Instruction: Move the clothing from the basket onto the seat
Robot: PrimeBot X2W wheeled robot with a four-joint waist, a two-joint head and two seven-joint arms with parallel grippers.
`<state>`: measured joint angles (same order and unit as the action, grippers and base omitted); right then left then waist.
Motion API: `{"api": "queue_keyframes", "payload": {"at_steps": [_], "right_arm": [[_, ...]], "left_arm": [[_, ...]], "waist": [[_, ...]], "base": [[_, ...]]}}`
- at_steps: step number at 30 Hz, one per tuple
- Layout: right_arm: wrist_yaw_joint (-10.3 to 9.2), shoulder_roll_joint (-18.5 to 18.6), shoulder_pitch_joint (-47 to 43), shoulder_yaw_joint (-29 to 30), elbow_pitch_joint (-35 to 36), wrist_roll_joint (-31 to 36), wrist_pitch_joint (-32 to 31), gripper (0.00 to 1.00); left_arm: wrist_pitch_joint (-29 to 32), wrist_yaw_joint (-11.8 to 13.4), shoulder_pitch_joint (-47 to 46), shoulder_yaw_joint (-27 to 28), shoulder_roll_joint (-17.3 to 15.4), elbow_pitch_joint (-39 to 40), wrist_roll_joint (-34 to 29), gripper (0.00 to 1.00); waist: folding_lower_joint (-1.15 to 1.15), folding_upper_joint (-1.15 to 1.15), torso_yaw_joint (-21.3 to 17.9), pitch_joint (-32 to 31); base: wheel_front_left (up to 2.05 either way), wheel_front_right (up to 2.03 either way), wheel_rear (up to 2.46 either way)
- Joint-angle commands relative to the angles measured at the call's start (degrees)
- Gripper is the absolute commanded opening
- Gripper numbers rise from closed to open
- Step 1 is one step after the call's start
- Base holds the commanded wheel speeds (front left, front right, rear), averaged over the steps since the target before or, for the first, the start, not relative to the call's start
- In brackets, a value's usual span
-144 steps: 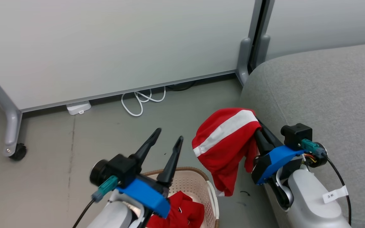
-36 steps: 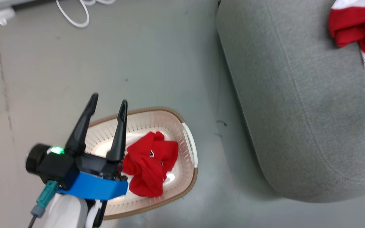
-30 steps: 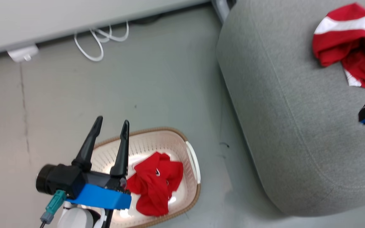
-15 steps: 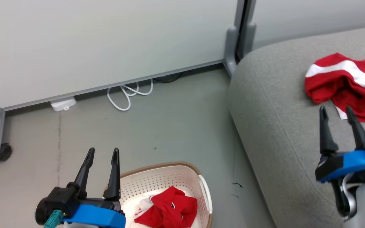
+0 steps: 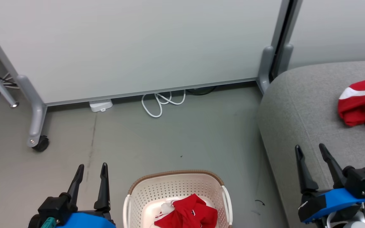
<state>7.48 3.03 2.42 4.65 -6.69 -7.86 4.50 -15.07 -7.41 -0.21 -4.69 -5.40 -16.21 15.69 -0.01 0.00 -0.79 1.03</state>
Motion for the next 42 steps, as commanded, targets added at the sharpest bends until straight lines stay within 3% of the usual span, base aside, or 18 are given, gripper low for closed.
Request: {"api": "queue_keyframes", "payload": {"at_steps": [1, 30, 42], "right_arm": [[0.03, -0.13, -1.11, -0.26, 0.43, -0.23, -0.13, 1.0], [0.03, -0.17, -2.65, -3.46, -0.53, -2.92, 0.36, 1.0], [0.03, -0.16, 0.48, -5.13, 1.87, -2.31, 0.3, 1.0]], "left_arm": [[-0.16, -0.04, -0.07, 0.23, -0.41, -0.59, 0.31, 1.0], [-0.16, -0.05, -1.14, 1.44, -0.88, -2.87, 0.25, 1.0], [-0.16, -0.04, -7.37, -2.43, -0.07, -8.54, 1.85, 1.0]], "waist": [[0.01, 0.0, 1.02, -0.43], [0.01, 0.0, 2.61, -0.52], [0.01, 0.0, 0.95, 7.13]], "base": [[0.0, 0.0, 0.0], [0.0, 0.0, 0.0], [0.0, 0.0, 0.0]]}}
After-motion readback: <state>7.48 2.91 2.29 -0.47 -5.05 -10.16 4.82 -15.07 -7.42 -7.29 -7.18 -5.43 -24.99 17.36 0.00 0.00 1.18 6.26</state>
